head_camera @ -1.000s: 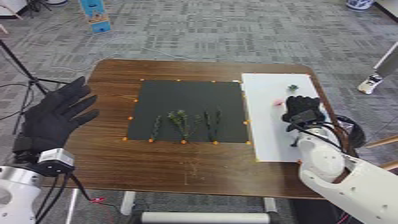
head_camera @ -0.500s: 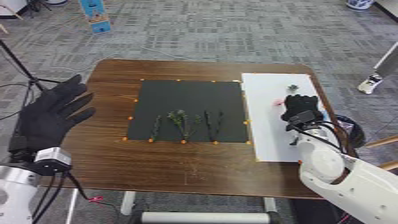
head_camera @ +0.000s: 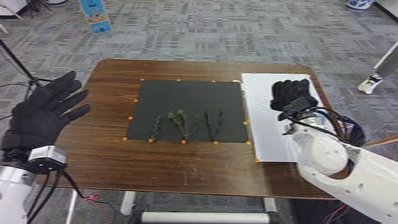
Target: Arrange flowers
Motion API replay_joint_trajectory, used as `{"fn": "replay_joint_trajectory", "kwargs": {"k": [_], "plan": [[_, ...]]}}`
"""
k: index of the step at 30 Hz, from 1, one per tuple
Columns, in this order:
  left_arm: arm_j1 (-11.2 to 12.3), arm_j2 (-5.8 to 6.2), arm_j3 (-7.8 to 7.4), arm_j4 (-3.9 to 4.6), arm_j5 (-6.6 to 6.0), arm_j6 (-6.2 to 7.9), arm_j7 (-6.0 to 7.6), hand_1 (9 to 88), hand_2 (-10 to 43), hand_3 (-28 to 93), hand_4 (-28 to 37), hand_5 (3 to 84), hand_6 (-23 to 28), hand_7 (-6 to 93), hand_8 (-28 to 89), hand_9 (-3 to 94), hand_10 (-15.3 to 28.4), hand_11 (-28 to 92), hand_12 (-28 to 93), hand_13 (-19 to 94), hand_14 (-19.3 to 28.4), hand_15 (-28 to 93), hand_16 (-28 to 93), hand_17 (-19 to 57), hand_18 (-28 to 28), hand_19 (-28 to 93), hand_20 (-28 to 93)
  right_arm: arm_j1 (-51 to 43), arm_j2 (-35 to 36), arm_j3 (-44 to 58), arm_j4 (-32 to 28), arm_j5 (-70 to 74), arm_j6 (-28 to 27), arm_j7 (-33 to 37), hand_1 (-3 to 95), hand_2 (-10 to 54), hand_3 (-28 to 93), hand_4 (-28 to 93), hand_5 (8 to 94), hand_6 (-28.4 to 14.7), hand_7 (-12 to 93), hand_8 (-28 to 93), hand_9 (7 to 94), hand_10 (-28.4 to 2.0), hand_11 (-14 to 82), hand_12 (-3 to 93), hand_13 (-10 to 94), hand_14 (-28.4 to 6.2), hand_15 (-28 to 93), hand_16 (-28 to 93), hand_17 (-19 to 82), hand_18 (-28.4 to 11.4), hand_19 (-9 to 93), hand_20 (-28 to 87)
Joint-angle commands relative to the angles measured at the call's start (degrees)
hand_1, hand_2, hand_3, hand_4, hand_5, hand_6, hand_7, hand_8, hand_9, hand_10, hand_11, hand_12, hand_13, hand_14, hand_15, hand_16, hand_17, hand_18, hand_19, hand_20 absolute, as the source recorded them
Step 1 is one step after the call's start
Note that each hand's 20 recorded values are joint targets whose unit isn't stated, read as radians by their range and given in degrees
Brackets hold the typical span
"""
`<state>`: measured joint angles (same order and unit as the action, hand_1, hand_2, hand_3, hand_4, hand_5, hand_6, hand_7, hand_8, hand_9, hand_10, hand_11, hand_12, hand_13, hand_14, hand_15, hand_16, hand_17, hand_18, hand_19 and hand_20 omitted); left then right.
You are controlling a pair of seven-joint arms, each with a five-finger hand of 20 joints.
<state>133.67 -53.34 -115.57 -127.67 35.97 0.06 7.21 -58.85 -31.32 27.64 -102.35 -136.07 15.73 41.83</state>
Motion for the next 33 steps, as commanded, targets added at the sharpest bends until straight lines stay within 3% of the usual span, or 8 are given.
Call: {"fn": "replay_joint_trajectory", "kwargs": {"k": [1,7,16,22,33], "plan": [[0.68,-0.06,-0.10,-0.45,-0.01,-0.13,0.22,21.2,-6.6,69,-28.3,27.3,2.3,15.4,-8,24.2,10.9,13,16,20,13.1,17,4,-12.0,22.1,41,8,-1.35,2.14,3.53,-1.79,4.12,-11.26,2.28,32.0,-9.5,82,-28,59.2,-3.2,34,-11,57.1,-14.7,57.7,48.3,59,-11.6,82,46,29,-22.9,86,56],[0.33,0.07,0.22,-0.30,-0.04,0.14,0.20,21.3,-6.6,69,-28.3,27.3,2.3,15.7,-8,24.1,10.9,14,16,20,13.1,17,4,-12.0,22.1,41,8,-0.48,1.61,3.77,-0.57,7.61,-16.85,-0.50,30.8,-9.5,77,-28,58.1,-4.2,32,-9,55.6,-15.3,57.4,47.9,58,-12.8,81,45,27,-23.5,85,57],[0.28,0.03,0.33,-0.41,-0.09,0.09,0.18,21.3,-6.6,69,-28.3,27.2,2.3,15.6,-8,24.1,10.8,13,16,20,13.1,17,4,-12.0,22.1,41,8,3.21,0.82,-1.63,2.09,5.63,-17.28,-0.66,31.1,-9.5,76,-28,61.9,-3.3,34,-9,58.3,-14.7,57.0,46.8,59,-12.1,81,45,28,-23.4,85,56],[0.47,-0.03,0.37,-0.45,-0.06,0.05,0.04,21.1,-6.6,69,-28.3,27.2,2.3,15.6,-8,24.1,10.8,13,16,20,13.1,17,4,-12.0,22.1,41,8,4.77,1.22,-4.05,2.80,3.91,-14.02,0.92,30.7,-9.5,77,-28,62.3,-3.0,35,-10,59.3,-14.4,57.0,46.8,59,-11.8,81,45,29,-23.2,86,56],[0.18,0.16,0.66,-0.31,-0.10,0.07,-0.08,21.3,-6.4,69,-28.3,27.3,2.3,15.6,-8,24.2,11.0,14,16,20,13.1,17,4,-12.0,22.0,41,8,7.46,0.78,-7.80,6.10,4.61,-15.50,1.57,31.5,-9.5,80,-28,62.2,-2.8,36,-10,59.2,-14.2,56.9,47.6,59,-11.7,81,45,29,-23.2,86,56]]}}
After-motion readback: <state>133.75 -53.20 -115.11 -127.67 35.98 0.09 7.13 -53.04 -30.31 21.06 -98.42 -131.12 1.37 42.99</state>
